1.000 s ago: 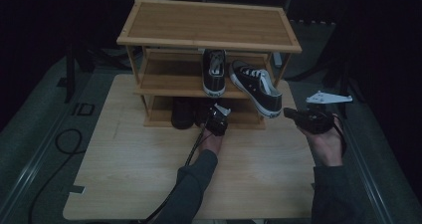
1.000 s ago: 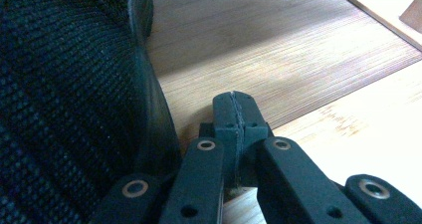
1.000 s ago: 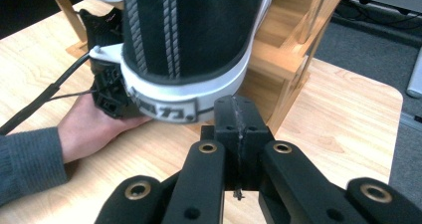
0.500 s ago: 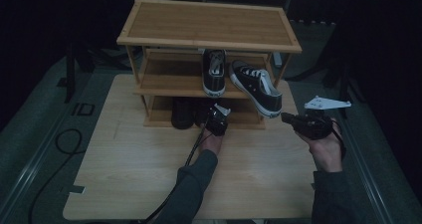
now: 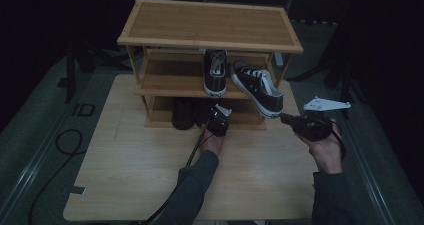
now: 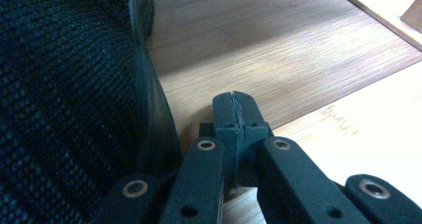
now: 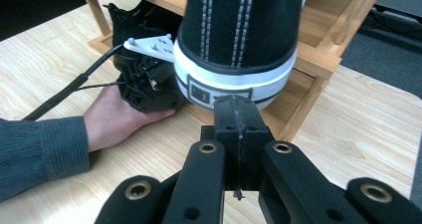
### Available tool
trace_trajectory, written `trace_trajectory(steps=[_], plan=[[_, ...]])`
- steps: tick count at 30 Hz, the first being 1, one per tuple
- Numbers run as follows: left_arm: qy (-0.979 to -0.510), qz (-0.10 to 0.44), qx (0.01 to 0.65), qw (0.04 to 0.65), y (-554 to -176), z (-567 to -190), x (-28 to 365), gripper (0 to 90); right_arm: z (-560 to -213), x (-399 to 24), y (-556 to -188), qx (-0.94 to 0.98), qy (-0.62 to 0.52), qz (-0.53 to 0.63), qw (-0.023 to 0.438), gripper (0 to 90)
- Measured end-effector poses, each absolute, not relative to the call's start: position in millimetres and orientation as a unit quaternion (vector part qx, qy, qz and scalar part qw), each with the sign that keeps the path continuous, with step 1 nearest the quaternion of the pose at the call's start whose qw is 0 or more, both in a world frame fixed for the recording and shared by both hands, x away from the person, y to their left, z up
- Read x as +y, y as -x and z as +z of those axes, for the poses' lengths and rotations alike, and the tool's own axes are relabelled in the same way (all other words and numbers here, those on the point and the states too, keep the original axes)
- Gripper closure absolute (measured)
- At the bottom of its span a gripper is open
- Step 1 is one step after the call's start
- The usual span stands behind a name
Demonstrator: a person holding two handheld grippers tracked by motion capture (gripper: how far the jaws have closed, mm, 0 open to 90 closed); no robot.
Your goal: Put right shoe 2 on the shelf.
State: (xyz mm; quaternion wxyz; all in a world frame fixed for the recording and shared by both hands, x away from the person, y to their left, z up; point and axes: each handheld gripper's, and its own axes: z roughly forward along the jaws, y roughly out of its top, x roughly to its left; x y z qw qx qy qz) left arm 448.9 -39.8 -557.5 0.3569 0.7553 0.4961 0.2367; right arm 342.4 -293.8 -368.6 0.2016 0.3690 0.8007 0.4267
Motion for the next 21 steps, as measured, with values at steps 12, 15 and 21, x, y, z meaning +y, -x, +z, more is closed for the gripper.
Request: trace_trajectory(steps=[12,15,21], plan=[[-0.755,0.237,0.497,0.357,-448.9,-557.5,-39.8,90.0,-369.0,-293.9,-344.3,0.798,-0.371,0.429,0.203,90.0],[-0.754,0.236,0.498,0.357,-448.9,-557.6,-39.8,90.0,-368.6,-291.5,-344.9,0.799,-0.367,0.431,0.201,90.0],[-0.754,0.236,0.498,0.357,-448.9,-557.5,-39.7,90.0,-367.4,-289.1,-347.3,0.8,-0.365,0.435,0.195,90.0]])
